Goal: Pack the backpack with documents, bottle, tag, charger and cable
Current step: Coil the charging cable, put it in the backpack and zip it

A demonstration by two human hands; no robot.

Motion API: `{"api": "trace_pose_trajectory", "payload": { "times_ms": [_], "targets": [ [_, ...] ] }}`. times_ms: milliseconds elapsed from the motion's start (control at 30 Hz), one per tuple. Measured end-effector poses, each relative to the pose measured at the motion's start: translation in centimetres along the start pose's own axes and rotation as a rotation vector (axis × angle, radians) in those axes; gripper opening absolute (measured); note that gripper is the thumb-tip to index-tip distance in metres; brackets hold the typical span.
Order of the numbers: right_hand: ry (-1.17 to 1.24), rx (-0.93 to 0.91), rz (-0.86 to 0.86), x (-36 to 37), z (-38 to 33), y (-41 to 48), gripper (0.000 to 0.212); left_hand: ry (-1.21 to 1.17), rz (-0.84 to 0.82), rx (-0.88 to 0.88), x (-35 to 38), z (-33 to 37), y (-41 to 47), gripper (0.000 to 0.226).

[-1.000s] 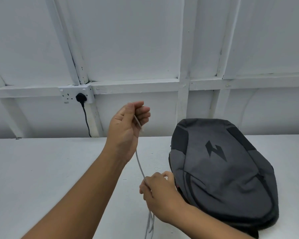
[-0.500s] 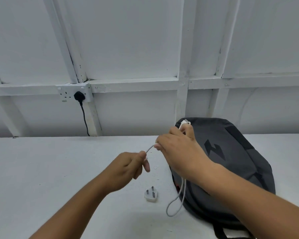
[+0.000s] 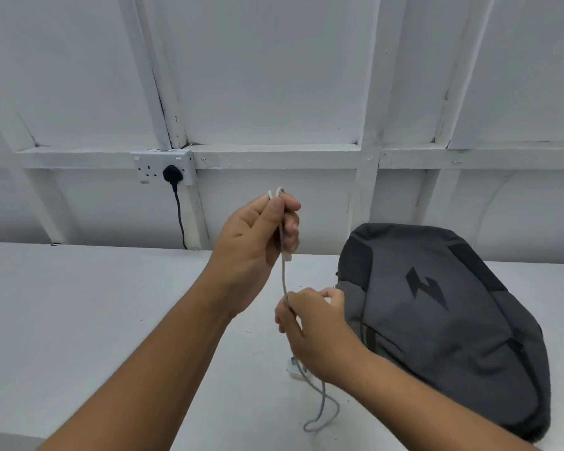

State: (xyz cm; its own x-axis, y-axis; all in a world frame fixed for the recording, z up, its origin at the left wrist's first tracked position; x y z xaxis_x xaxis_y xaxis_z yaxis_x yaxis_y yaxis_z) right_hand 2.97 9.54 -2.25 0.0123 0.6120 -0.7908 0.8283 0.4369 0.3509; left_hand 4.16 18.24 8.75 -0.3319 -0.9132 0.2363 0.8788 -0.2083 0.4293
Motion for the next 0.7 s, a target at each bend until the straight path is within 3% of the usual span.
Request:
{"api": "trace_pose_trajectory", "payload": {
  "times_ms": [133,233,300,367,467,567,700],
  "targets": [
    [0.055,0.012,-0.045,1.0,-1.5,-1.3,0.027,0.190,0.091,0.092,-1.2,-0.5,0.5,0.025],
    [-0.042,0.008,-0.085,0.2,-2.0,-1.8,0.025,0.672,0.051,0.140,-1.9,-1.4,0.2,0.025],
    [-0.195,-0.013,-0.070,-1.5,-2.3,-1.7,0.025,1.009,-0.044,0.070,-2.6,-3.2,-0.2,0.024],
    [-0.429,-0.087,-0.033,-3.5,-2.9,-1.2,0.021,1.190,-0.133,-0.054,-3.8,-5.0,-1.0,0.024],
    [-0.723,-0.194,-0.017,-5.6,-2.9,0.1,0.014,1.145,-0.231,-0.252,-4.8,-7.3,-3.0,0.035],
    [-0.889,-0.302,-0.048,-6.4,-2.3,1.5,0.014,0.858,-0.233,-0.343,-4.1,-8.0,-4.9,0.047],
    [-0.858,-0.342,-0.124,-5.8,-1.9,3.0,0.016,0.513,-0.139,-0.388,-2.9,-7.3,-6.0,0.042]
  ]
}}
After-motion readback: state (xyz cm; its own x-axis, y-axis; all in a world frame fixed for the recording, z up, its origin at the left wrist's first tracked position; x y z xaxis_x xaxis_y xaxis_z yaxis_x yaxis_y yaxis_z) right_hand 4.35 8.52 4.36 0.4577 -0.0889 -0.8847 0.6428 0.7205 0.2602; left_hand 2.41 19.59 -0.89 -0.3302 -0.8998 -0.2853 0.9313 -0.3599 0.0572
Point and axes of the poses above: each hand's wrist, its own y-axis towards the middle knuckle, its own x-axis out of the palm, z = x × y, the point moved 8 cm from there along y, towards the middle knuckle, and after that the axes turned 3 degrees about -x, right-handed, at the moved point
